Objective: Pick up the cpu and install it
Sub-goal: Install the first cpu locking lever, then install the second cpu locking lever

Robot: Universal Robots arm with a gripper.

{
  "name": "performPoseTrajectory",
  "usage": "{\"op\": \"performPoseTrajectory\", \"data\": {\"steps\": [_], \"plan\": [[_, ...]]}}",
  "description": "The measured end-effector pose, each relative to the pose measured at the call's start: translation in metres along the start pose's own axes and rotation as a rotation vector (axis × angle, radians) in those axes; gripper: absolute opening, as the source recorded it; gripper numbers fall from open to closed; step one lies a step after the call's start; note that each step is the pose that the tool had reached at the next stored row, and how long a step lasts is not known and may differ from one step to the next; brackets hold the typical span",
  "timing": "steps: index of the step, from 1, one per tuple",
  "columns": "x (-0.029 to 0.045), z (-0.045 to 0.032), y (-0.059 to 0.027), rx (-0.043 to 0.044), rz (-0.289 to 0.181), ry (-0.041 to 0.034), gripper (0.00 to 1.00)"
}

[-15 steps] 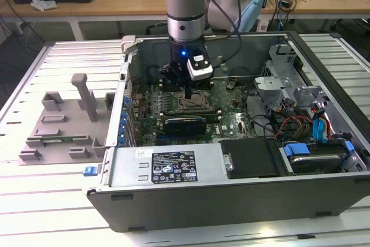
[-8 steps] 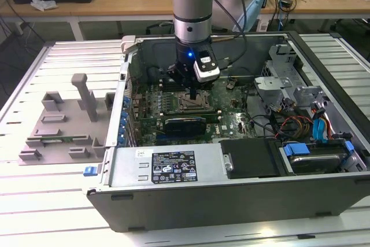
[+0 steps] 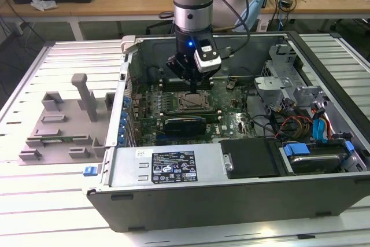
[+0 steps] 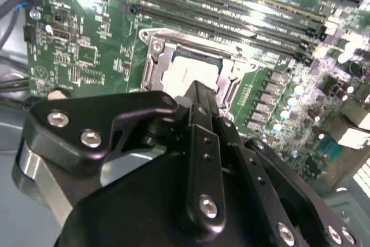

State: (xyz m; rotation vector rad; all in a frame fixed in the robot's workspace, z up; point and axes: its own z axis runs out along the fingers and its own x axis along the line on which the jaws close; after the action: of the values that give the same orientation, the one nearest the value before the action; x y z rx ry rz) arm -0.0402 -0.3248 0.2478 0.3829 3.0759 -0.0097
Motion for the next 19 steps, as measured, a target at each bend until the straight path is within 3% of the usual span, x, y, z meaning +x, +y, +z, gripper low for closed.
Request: {"op": "performPoseTrajectory", "data": {"steps": [16,19], "plan": [[0.0000,-0.0005,-0.0003,0.0004,0.000,0.0001,0.11],[-0.0036,-0.0002,-0.0144,0.0002,0.000,0.0000,0.11]]}}
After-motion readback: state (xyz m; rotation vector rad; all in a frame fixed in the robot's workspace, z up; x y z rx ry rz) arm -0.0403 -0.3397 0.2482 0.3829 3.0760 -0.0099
